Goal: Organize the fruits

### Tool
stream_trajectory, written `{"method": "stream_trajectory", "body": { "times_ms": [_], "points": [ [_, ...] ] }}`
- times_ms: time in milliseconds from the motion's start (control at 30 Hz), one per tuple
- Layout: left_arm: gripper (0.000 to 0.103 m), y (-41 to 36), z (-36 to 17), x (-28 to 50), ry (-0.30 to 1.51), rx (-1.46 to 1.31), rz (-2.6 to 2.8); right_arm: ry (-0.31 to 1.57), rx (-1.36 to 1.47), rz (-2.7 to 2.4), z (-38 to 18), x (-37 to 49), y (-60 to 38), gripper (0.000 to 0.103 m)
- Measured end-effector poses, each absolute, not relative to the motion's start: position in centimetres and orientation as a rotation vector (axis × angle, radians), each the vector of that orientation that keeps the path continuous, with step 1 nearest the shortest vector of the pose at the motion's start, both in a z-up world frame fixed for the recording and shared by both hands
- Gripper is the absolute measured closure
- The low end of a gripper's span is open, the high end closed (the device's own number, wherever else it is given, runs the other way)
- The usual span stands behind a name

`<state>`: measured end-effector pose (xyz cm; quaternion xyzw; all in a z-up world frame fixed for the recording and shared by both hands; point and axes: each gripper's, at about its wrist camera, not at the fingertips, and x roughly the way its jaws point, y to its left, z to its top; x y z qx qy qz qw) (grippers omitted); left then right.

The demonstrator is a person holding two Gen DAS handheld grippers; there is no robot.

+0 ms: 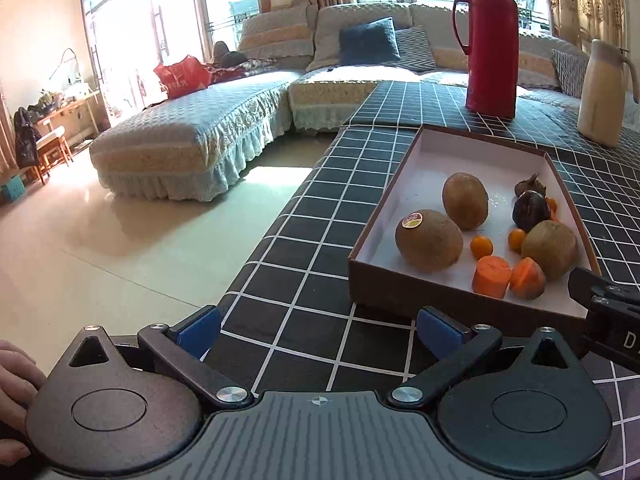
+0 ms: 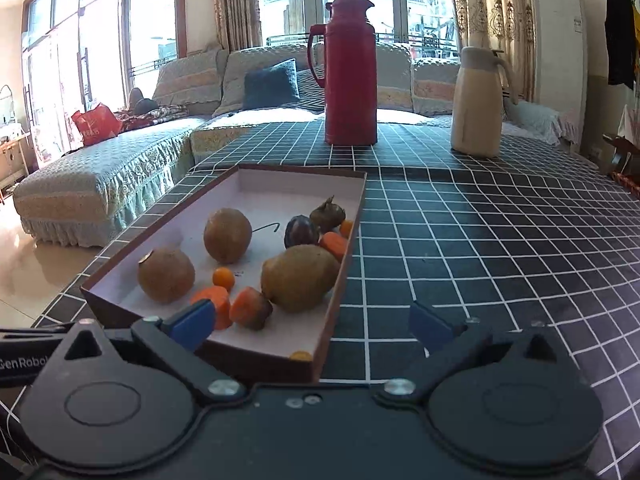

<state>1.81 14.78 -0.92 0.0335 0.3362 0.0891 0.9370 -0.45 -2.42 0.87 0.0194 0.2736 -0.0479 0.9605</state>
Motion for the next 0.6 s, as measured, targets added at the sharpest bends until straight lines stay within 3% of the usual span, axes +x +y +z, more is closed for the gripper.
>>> {"method": "stream_trajectory", "body": {
  "times_ms": [600],
  "points": [
    [0.0, 14.6, 0.7, 1.4, 0.619, 0.036, 0.118, 0.645, 0.095, -0.099, 0.7, 0.4, -2.7, 0.0]
  ]
}}
